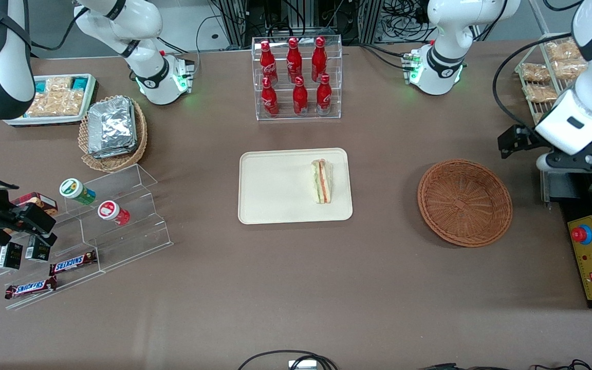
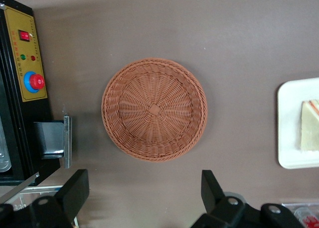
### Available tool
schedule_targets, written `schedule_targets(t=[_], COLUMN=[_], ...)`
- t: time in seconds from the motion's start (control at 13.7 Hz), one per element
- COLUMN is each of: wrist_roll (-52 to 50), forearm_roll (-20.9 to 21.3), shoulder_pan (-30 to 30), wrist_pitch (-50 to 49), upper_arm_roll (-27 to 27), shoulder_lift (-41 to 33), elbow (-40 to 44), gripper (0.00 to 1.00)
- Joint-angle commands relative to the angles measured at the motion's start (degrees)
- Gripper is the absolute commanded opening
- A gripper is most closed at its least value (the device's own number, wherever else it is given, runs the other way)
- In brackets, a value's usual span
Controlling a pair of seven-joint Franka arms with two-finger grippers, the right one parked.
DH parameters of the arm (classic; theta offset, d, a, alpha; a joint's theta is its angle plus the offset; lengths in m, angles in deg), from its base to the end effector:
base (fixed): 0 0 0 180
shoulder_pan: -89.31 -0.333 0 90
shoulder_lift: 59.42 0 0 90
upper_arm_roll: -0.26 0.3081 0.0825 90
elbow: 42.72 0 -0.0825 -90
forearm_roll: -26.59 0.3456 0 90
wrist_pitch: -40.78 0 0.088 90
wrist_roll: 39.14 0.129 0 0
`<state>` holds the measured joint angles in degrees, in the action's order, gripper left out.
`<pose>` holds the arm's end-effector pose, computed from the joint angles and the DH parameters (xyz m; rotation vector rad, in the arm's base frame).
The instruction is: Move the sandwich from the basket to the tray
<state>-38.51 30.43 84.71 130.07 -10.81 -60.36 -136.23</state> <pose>0.5046 -0.0492 0.5757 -3.0615 0.1914 0.0827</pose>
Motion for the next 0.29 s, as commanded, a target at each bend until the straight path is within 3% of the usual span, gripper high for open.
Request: schedule_targets(t=[0.0,0.22], wrist_roll=[6.9,6.57], forearm_roll=[-3.65,-3.75], shoulder_pan=[-3.13,-3.05], wrist_pitch=[-0.42,-1.92], upper_arm_roll=[-0.09,-0.18], shoulder_lift=[-3.89,-4.51], elbow=[-2.56,-2.03], gripper=[0.99,1.0])
